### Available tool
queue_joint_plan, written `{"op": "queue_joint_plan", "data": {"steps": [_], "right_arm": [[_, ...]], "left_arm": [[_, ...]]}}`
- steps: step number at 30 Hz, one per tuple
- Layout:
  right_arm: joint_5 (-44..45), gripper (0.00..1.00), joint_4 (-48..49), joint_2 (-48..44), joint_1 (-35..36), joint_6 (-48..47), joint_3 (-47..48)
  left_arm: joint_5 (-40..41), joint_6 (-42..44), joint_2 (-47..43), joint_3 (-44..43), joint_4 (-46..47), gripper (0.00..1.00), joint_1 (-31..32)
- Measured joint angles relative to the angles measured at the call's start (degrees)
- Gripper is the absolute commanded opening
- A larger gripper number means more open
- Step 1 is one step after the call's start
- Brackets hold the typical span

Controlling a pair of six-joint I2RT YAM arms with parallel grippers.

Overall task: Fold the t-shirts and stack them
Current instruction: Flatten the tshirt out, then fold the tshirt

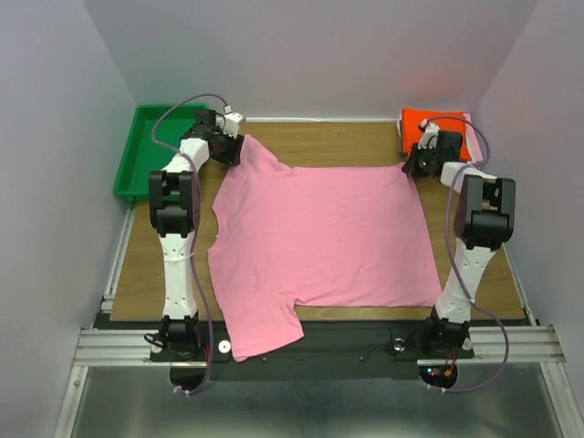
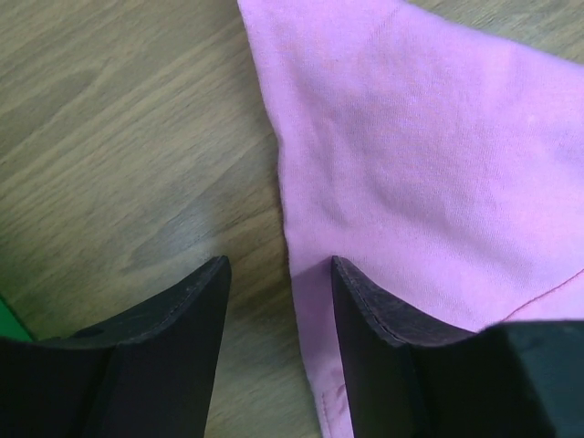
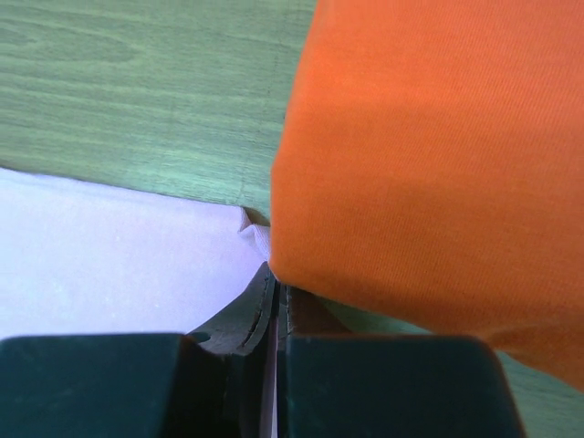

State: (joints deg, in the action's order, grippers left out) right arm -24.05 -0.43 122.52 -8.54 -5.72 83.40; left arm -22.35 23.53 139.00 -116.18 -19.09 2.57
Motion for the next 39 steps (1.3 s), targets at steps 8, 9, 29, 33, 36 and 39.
{"op": "queue_joint_plan", "data": {"steps": [8, 9, 29, 33, 36, 39], "right_arm": [[-0.9, 0.01, 0.0, -1.6, 0.0, 0.5, 0.0], [-0.9, 0.01, 0.0, -1.7, 0.0, 0.6, 0.0], [-1.2, 0.01, -0.5, -3.5, 0.0, 0.5, 0.0], [-1.2, 0.01, -0.6, -3.5, 0.0, 0.5, 0.0], [-1.2, 0.01, -0.6, -3.5, 0.0, 0.5, 0.0], [-1.2, 0.01, -0.7, -3.5, 0.0, 0.5, 0.1]], "left_arm": [[-1.6, -0.2, 2.3, -3.1, 0.5, 0.19, 0.4], [-1.7, -0.4, 2.4, -3.3, 0.7, 0.12, 0.4], [-4.2, -0.7, -5.4, 4.3, 4.9, 0.00, 0.6], [-4.2, -0.8, -5.4, 4.3, 4.9, 0.00, 0.6], [-4.2, -1.0, -5.2, 3.8, 4.9, 0.04, 0.6], [-3.7, -1.3, -4.7, 2.3, 4.6, 0.22, 0.6]]}}
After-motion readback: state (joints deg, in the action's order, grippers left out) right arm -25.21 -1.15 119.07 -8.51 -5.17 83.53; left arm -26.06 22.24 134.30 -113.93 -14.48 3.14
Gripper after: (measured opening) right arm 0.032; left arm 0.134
